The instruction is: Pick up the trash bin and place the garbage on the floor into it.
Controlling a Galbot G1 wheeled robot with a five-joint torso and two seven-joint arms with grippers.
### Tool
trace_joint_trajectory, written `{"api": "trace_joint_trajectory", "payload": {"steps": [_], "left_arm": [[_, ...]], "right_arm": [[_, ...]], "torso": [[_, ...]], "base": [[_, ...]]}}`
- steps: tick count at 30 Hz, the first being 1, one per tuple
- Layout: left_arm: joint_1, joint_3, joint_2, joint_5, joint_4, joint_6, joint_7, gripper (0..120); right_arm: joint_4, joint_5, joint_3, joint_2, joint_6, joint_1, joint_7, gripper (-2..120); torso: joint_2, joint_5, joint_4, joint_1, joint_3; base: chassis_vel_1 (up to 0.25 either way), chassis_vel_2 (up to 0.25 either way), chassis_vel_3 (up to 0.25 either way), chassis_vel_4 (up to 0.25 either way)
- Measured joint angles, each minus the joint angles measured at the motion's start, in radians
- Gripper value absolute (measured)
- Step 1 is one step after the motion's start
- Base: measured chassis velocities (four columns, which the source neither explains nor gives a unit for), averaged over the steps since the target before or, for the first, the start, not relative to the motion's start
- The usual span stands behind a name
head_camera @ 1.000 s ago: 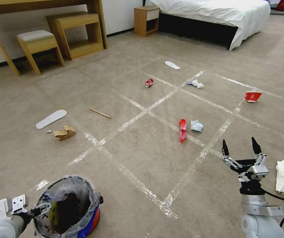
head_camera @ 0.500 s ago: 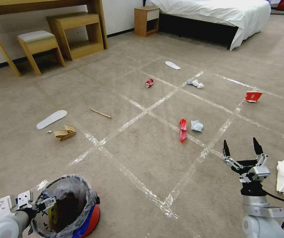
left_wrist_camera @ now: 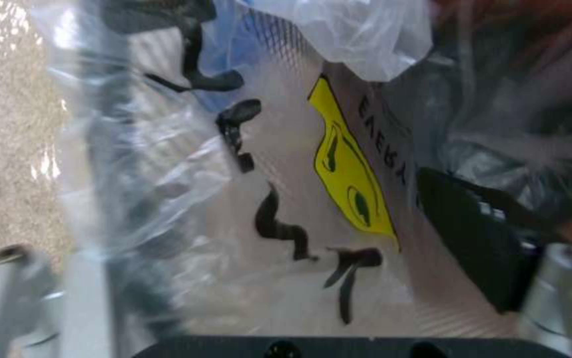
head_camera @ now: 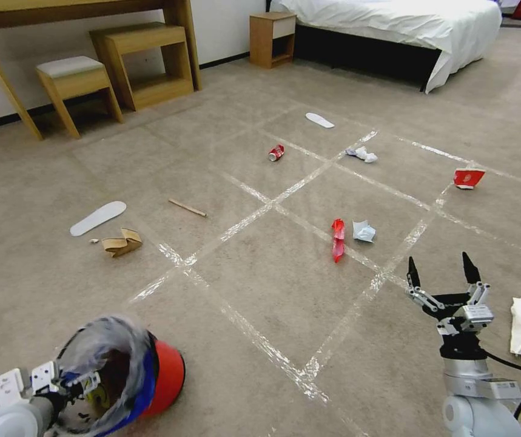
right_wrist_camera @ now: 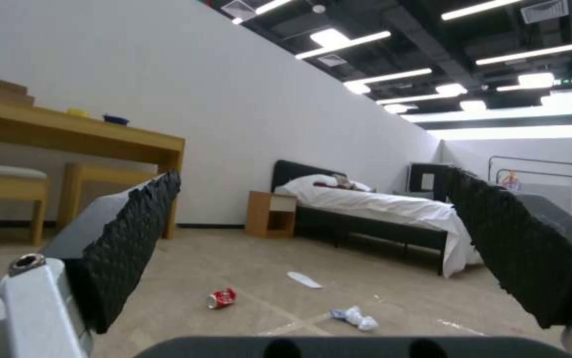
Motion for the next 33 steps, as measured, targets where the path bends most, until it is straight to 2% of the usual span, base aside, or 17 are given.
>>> {"api": "trace_joint_trajectory", "payload": {"steps": [3, 4, 6, 8, 10, 11, 13, 15, 18, 25, 33], "left_arm": [[0.012, -0.003, -0.003, 0.009, -0.019, 0.0, 0.0, 56], [0.012, -0.003, -0.003, 0.009, -0.019, 0.0, 0.0, 56], [0.024, -0.003, -0.007, 0.017, -0.042, 0.001, -0.001, 45], [0.026, -0.003, -0.009, 0.018, -0.05, 0.001, -0.003, 41], [0.03, -0.002, -0.011, 0.021, -0.067, 0.0, -0.008, 30], [0.03, -0.002, -0.011, 0.021, -0.067, 0.0, -0.008, 30], [0.032, -0.002, -0.014, 0.024, -0.08, 0.0, -0.018, 20], [0.032, -0.002, -0.016, 0.024, -0.087, 0.0, -0.023, 17], [0.038, -0.005, -0.024, 0.025, -0.118, -0.002, -0.037, 3], [0.059, -0.021, -0.041, 0.005, -0.177, -0.002, -0.063, 0], [0.068, -0.023, -0.057, -0.002, -0.191, -0.003, -0.074, 0]], "right_arm": [[-0.003, 0.001, -0.003, -0.004, -0.001, 0.005, 0.009, 100], [-0.003, 0.001, -0.003, -0.004, -0.001, 0.005, 0.009, 100], [-0.006, 0.003, -0.006, -0.007, -0.002, 0.007, 0.012, 100], [-0.007, 0.004, -0.007, -0.007, -0.002, 0.007, 0.013, 100], [-0.007, 0.007, -0.009, -0.009, -0.002, 0.006, 0.014, 100], [-0.007, 0.007, -0.009, -0.009, -0.002, 0.006, 0.014, 100], [-0.008, 0.01, -0.009, -0.011, -0.002, 0.005, 0.015, 100], [-0.008, 0.011, -0.009, -0.012, -0.002, 0.004, 0.015, 100], [-0.01, 0.02, -0.009, -0.018, -0.001, 0.002, 0.016, 100], [-0.011, 0.029, -0.008, -0.021, -0.001, 0.003, 0.018, 100], [-0.011, 0.03, -0.015, -0.023, -0.003, 0.006, 0.022, 100]], "torso": [[0.0, 0.0003, 0.0006, 0.0, 0.0], [0.0, 0.0003, 0.0006, 0.0, 0.0], [0.0, 0.0012, 0.0011, 0.0, 0.0], [0.0, 0.0015, 0.0011, 0.0, 0.0], [0.0, 0.0018, 0.001, 0.0, 0.0], [0.0, 0.0018, 0.001, 0.0, 0.0], [0.0, 0.0018, 0.001, 0.0, 0.0], [0.0, 0.0018, 0.0012, 0.0, 0.0], [0.0, 0.0019, 0.001, 0.0, 0.0], [0.0, 0.002, 0.0012, 0.0, 0.0], [0.0, 0.0021, 0.0013, 0.0, 0.0]], "base": [[0.0, 0.0, 0.0, 0.0], [0.0, 0.0, 0.0, 0.0], [0.0, 0.0, 0.0, 0.0], [0.0, 0.0, 0.0, 0.0], [0.0, 0.0, 0.0, 0.0], [0.0, 0.0, 0.0, 0.0], [0.0, 0.0, 0.0, 0.0], [0.0, 0.0, 0.0, 0.0], [0.0, 0.0, 0.0, 0.0], [0.0, 0.0, 0.0, 0.0], [0.0, 0.0, 0.0, 0.0]]}}
